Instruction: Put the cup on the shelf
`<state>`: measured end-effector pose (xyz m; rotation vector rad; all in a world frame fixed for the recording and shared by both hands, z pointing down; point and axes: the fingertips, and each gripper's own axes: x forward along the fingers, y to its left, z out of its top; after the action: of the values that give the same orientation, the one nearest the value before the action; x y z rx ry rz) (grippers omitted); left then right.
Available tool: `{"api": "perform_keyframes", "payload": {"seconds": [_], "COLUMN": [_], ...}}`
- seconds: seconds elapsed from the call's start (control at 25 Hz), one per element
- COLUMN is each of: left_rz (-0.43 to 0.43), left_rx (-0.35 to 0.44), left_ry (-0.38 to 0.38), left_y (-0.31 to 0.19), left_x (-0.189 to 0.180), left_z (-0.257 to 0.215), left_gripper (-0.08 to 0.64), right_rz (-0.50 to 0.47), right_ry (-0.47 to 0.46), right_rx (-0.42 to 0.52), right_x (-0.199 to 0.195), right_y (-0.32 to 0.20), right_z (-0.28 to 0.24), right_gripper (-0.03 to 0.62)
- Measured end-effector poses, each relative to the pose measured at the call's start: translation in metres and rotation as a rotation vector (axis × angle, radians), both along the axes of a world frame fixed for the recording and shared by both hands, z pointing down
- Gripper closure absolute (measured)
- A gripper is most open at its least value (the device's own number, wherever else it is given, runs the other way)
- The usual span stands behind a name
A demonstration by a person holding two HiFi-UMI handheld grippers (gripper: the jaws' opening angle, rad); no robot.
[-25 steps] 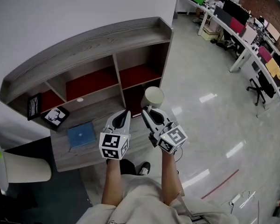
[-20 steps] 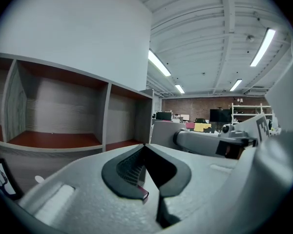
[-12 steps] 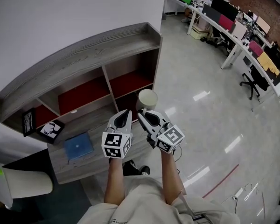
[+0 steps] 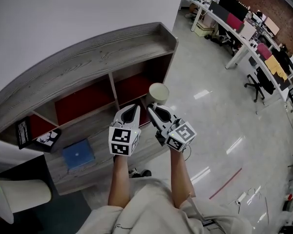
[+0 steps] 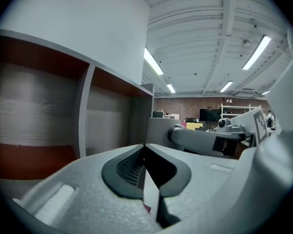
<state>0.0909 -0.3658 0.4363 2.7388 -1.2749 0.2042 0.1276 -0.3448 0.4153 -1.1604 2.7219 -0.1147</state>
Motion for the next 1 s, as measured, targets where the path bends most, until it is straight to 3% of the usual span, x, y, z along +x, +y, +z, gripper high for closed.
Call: {"api": "perform_keyframes", "payload": {"seconds": [0.28, 0.64, 1.0], "left_rz": [0.004, 0.057, -0.026], "left_rx": [-0.006, -0.029, -0.032], "left_ry": [-0.088, -0.005, 0.019], "left_y": [-0.024, -0.037, -0.064], "left_x": [-0.012, 0.000, -0.004], "left_z": [0.019, 0.024, 0.018], "left_gripper": [0.551, 0.551, 0.551], "right_rz": [0.076, 0.093, -0.011], "right_ry": [-0.011, 0.030, 0.058], "right_rx": [0.005, -0.012, 0.009], "right_x": [-0.003, -0.006, -0.013], "right_y": [-0.027, -0.038, -0.073], "right_z": [0.014, 0.026, 0.025], "right_gripper": [0.552, 0.552, 0.552]}}
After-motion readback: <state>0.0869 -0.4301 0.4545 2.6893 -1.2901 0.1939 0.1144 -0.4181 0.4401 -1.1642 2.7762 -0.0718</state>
